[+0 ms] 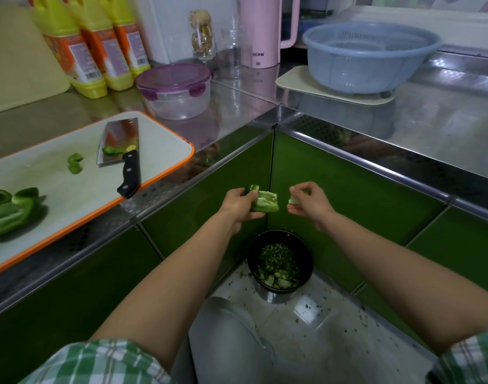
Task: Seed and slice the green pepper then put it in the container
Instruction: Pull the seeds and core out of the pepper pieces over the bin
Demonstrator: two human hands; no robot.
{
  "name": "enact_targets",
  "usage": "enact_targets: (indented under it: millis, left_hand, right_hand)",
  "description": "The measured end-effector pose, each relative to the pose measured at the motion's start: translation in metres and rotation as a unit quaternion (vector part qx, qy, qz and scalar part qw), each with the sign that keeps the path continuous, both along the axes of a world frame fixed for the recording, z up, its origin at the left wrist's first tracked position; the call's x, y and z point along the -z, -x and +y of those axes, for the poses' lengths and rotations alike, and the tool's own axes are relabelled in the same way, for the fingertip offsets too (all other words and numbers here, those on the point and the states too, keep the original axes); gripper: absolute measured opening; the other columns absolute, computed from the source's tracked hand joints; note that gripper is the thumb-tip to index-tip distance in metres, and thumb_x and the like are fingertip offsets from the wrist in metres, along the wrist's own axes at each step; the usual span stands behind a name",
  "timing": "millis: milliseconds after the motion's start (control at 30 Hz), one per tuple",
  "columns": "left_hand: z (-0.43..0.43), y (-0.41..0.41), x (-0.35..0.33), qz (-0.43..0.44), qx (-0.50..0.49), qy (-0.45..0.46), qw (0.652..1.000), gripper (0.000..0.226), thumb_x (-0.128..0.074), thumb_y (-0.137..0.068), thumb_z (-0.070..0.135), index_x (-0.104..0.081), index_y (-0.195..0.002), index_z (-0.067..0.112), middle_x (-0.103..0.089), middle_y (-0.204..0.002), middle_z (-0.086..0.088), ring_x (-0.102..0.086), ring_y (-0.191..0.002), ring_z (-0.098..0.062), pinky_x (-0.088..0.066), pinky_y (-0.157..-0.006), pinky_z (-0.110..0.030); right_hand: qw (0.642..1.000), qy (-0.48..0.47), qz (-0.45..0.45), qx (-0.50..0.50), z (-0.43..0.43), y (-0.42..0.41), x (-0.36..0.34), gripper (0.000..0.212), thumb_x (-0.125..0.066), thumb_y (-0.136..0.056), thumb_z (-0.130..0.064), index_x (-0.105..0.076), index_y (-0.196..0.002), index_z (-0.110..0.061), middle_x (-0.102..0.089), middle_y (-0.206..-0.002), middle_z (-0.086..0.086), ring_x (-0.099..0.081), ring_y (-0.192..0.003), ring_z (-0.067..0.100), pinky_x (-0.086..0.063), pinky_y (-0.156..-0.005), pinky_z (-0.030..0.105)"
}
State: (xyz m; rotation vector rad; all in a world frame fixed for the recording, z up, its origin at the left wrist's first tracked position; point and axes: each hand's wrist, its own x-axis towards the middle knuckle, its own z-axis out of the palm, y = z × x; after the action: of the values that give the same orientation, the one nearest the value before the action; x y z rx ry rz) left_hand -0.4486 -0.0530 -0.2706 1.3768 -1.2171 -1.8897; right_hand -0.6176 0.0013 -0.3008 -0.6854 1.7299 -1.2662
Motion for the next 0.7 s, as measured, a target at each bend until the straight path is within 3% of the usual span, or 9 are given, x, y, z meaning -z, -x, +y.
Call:
enact_targets:
  millis: [100,200,300,400,567,700]
  left_hand:
    - [0.002,0.004,-0.002,0.003,-0.005,-0.002,1.0,0.044,-0.05,-0.099,0.012,-0.039,-0.14,0.001,-0.055,-0.131,-0.019,-0.064,-0.108,-0.03,-0.056,-0.086,-0.035]
    - [0.003,0.008,0.0,-0.002,-0.007,-0.003,1.0,0.042,-0.051,-0.099,0.013,-0.042,-0.138,0.001,-0.057,-0.128,-0.018,-0.065,-0.105,-0.029,-0.056,-0.085,-0.034]
    - [0.004,0.011,0.001,-0.011,-0.005,0.0,1.0,0.036,-0.052,-0.098,0.014,-0.05,-0.132,0.001,-0.06,-0.124,-0.018,-0.066,-0.097,-0.025,-0.057,-0.081,-0.033]
    - [0.006,0.015,0.001,-0.01,-0.001,0.002,1.0,0.034,-0.053,-0.098,0.016,-0.052,-0.128,-0.002,-0.061,-0.122,-0.019,-0.067,-0.093,-0.024,-0.06,-0.075,-0.032]
    - [0.01,0.017,-0.001,-0.017,0.015,0.017,1.0,0.033,-0.055,-0.098,0.017,-0.056,-0.121,-0.007,-0.066,-0.095,-0.012,-0.066,-0.074,-0.017,-0.06,-0.057,-0.025]
    - [0.011,0.015,-0.002,-0.02,0.027,0.019,0.999,0.03,-0.054,-0.098,0.018,-0.06,-0.116,-0.005,-0.066,-0.093,-0.012,-0.067,-0.075,-0.017,-0.06,-0.058,-0.024]
  right_hand:
    - [0.983,-0.024,0.177,-0.051,-0.003,0.002,0.002,0.033,-0.056,-0.095,-0.026,-0.051,-0.125,-0.013,-0.053,-0.128,0.005,-0.054,-0.109,0.02,-0.047,-0.089,0.032]
    - [0.952,0.021,0.295,-0.084,-0.001,-0.003,-0.001,0.03,-0.059,-0.093,-0.024,-0.059,-0.121,-0.013,-0.054,-0.13,0.006,-0.048,-0.123,0.021,-0.038,-0.106,0.038]
    - [0.931,0.084,0.333,-0.122,0.005,-0.013,-0.009,0.015,-0.066,-0.088,-0.02,-0.066,-0.102,-0.016,-0.06,-0.109,0.004,-0.057,-0.099,0.015,-0.048,-0.089,0.031]
    - [0.908,0.089,0.363,-0.188,0.009,-0.021,-0.014,0.013,-0.072,-0.083,-0.019,-0.067,-0.094,-0.015,-0.06,-0.091,0.001,-0.053,-0.077,0.01,-0.047,-0.07,0.026]
    - [0.898,0.081,0.389,-0.192,0.005,-0.028,-0.016,0.009,-0.075,-0.08,-0.016,-0.066,-0.082,-0.015,-0.06,-0.08,-0.002,-0.05,-0.067,0.005,-0.042,-0.061,0.019]
    - [0.896,0.062,0.381,-0.22,0.005,-0.028,-0.018,0.01,-0.07,-0.085,-0.015,-0.064,-0.077,-0.017,-0.058,-0.072,-0.006,-0.049,-0.062,0.001,-0.036,-0.058,0.014]
